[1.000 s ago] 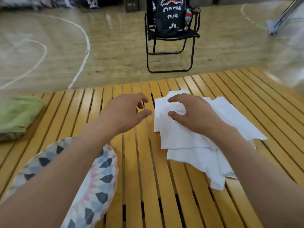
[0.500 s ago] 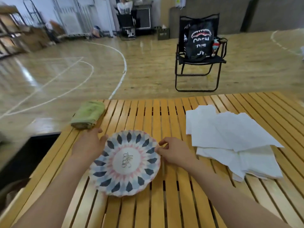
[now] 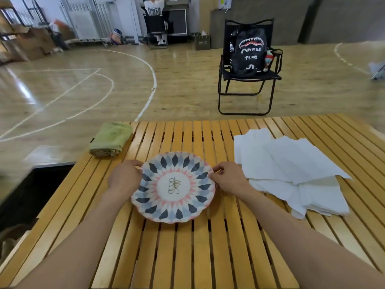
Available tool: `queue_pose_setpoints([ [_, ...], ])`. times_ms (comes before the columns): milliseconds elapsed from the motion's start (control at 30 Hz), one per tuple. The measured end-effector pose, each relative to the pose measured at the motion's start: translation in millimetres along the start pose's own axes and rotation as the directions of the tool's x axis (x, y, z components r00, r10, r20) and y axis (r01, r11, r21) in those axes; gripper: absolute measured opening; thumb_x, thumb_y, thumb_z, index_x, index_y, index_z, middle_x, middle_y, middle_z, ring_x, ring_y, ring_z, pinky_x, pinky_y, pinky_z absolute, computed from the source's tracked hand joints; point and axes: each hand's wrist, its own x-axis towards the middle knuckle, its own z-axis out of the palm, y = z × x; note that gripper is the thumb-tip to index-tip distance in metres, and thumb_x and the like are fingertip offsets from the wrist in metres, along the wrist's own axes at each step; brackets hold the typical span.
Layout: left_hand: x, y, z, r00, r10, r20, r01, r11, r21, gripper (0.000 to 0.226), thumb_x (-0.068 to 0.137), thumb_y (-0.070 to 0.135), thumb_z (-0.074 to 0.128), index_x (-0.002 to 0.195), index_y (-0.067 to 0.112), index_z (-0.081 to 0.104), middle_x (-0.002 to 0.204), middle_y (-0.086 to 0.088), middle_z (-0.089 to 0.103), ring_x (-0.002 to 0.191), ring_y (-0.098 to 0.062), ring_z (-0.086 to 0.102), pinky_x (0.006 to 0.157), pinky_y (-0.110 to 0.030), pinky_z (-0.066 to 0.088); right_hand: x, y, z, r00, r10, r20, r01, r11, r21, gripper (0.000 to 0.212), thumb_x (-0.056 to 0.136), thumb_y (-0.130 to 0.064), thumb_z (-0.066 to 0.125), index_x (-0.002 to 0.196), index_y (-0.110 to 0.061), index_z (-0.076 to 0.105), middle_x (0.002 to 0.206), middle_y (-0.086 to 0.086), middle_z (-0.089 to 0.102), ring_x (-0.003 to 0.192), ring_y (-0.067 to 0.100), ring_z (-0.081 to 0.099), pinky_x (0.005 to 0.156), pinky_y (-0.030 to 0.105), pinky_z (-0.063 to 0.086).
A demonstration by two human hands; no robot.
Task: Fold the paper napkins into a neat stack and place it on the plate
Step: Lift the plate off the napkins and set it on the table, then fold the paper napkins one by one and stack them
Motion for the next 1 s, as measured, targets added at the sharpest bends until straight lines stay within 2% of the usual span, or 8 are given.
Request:
queue_pose_setpoints([
  [100,18,19,12,0.999,0.036,-0.030,-0.036,0.999,-0.001,0.031,0.098,0.017,0.052,0.126,0.021,0.065,0.111,-0.010,0.072,0.087,-0.024,0.064,0.061,-0.030,0.046,20,7,-8,0.998,0.032,-0.061,-0.031,0.999,0.017,0.030,0.092,-0.033,0.067,0.110,-0.011,0.072,0.098,0.005,0.073,0.087,0.023,0.070,0.084,0.035,0.059],
  [333,33,47,24,0.997,0.037,-0.073,-0.024,0.986,0.165,0.030,0.098,0.018,0.055,0.127,0.019,0.062,0.107,-0.010,0.067,0.087,-0.025,0.063,0.066,-0.034,0.053,40,16,-15,0.997,0.037,-0.068,-0.035,0.999,0.037,0.031,0.093,-0.036,0.066,0.111,-0.011,0.071,0.098,0.006,0.075,0.085,0.023,0.071,0.086,0.037,0.060],
  [400,28,63,22,0.993,0.077,-0.094,-0.053,0.972,0.228,0.036,0.096,0.023,0.057,0.131,0.017,0.059,0.118,-0.013,0.060,0.102,-0.030,0.060,0.075,-0.040,0.052,35,19,-24,0.995,0.006,-0.101,-0.004,1.000,0.027,0.034,0.094,-0.039,0.065,0.116,-0.013,0.069,0.101,0.004,0.074,0.078,0.016,0.071,0.082,0.030,0.059],
  [500,12,112,25,0.957,0.253,-0.139,-0.246,0.967,0.064,0.040,0.094,0.031,0.059,0.133,0.019,0.058,0.128,-0.010,0.058,0.112,-0.029,0.058,0.085,-0.040,0.051,21,34,-58,0.957,-0.083,-0.277,0.083,0.996,-0.014,0.031,0.094,-0.037,0.066,0.117,-0.017,0.069,0.102,-0.003,0.074,0.077,0.008,0.068,0.076,0.019,0.049],
  [600,-13,179,44,0.899,0.432,-0.071,-0.436,0.869,-0.233,0.029,0.094,0.037,0.062,0.119,0.022,0.066,0.104,0.007,0.067,0.089,-0.012,0.061,0.071,-0.024,0.046,1,69,-102,0.865,-0.066,-0.497,0.045,0.998,-0.054,0.027,0.093,-0.030,0.066,0.118,-0.019,0.069,0.105,-0.008,0.072,0.094,0.008,0.064,0.086,0.026,0.050],
  [700,-41,231,69,0.850,0.526,-0.003,-0.479,0.771,-0.419,0.028,0.093,0.038,0.064,0.115,0.022,0.068,0.097,0.013,0.065,0.081,-0.006,0.060,0.068,-0.018,0.047,-18,107,-135,0.743,0.060,-0.666,-0.098,0.995,-0.019,0.033,0.092,-0.033,0.066,0.122,-0.019,0.066,0.122,0.000,0.066,0.118,0.020,0.056,0.092,0.036,0.047],
  [867,-64,272,100,0.844,0.531,0.077,-0.419,0.742,-0.523,0.031,0.092,0.040,0.064,0.119,0.024,0.066,0.106,0.013,0.068,0.087,-0.006,0.063,0.083,-0.032,0.056,-17,149,-168,0.761,0.266,-0.592,-0.353,0.935,-0.033,0.050,0.089,-0.050,0.065,0.128,-0.018,0.064,0.132,0.010,0.060,0.124,0.030,0.053,0.098,0.049,0.048],
  [1000,-69,280,111,0.844,0.526,0.102,-0.411,0.758,-0.507,0.032,0.093,0.040,0.064,0.121,0.024,0.065,0.111,0.012,0.066,0.085,-0.003,0.062,0.083,-0.031,0.056,-12,165,-170,0.793,0.273,-0.544,-0.308,0.951,0.029,0.027,0.089,-0.040,0.068,0.108,-0.022,0.074,0.116,0.001,0.072,0.102,0.023,0.066,0.084,0.041,0.055],
])
